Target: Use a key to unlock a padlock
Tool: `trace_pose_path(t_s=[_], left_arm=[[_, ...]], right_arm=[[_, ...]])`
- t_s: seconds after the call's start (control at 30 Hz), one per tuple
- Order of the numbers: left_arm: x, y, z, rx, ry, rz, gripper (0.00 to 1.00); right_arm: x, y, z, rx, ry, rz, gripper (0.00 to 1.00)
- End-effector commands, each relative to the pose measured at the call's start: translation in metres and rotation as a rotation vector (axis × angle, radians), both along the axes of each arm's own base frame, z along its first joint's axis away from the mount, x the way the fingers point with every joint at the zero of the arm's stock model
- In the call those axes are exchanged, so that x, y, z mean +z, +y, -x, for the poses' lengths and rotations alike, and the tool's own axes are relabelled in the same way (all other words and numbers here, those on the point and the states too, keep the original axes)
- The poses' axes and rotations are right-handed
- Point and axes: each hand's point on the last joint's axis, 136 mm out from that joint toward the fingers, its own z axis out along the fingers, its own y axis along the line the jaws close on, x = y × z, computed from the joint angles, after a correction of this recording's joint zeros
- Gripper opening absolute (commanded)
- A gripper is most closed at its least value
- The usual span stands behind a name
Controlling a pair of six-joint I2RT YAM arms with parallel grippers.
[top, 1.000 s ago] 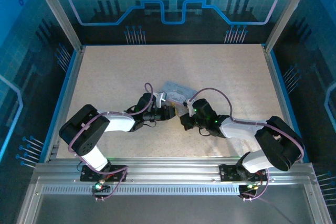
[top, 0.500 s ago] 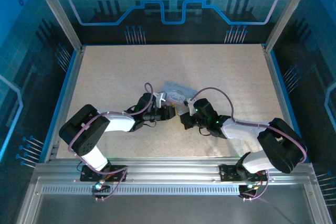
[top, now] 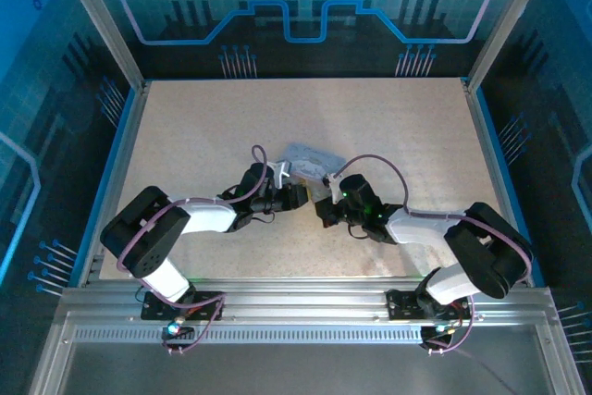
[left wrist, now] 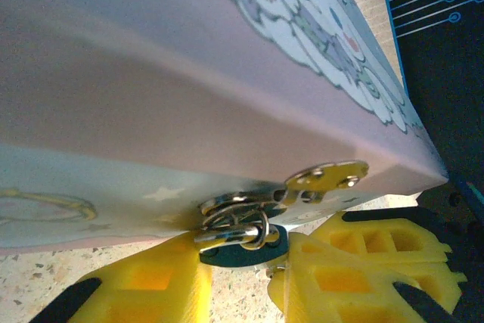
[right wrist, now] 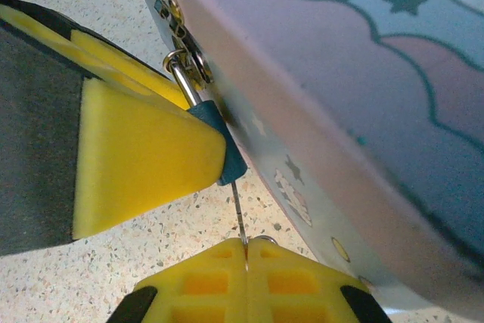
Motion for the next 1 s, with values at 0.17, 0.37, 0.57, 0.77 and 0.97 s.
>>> trace_pose_path(t_s=[0.17, 0.37, 0.57, 0.77, 0.97], left_arm=[[0.03, -0.017, 0.007, -0.069, -0.044, 0.082, 0.28], [0.03, -0.016, 0.008, -0.072, -0.046, 0.077, 0.28], [0.031, -0.016, 0.008, -0.076, -0.048, 0.077, 0.28], [0.031, -0.017, 0.008, -0.078, -0.05, 0.076, 0.28], [0.029, -0.016, 0.007, -0.078, -0.047, 0.067, 0.28]], right_arm=[[0.017, 0.006, -0.015, 0.003, -0.104, -0.06, 0.04], [0.027, 0.006, -0.022, 0.02, -0.116, -0.124, 0.04], [0.029, 0.004, -0.027, 0.036, -0.103, -0.166, 0.04], [0.03, 0.005, -0.032, 0.043, -0.095, -0.194, 0.04], [0.034, 0.008, -0.035, 0.048, -0.104, -0.202, 0.04]])
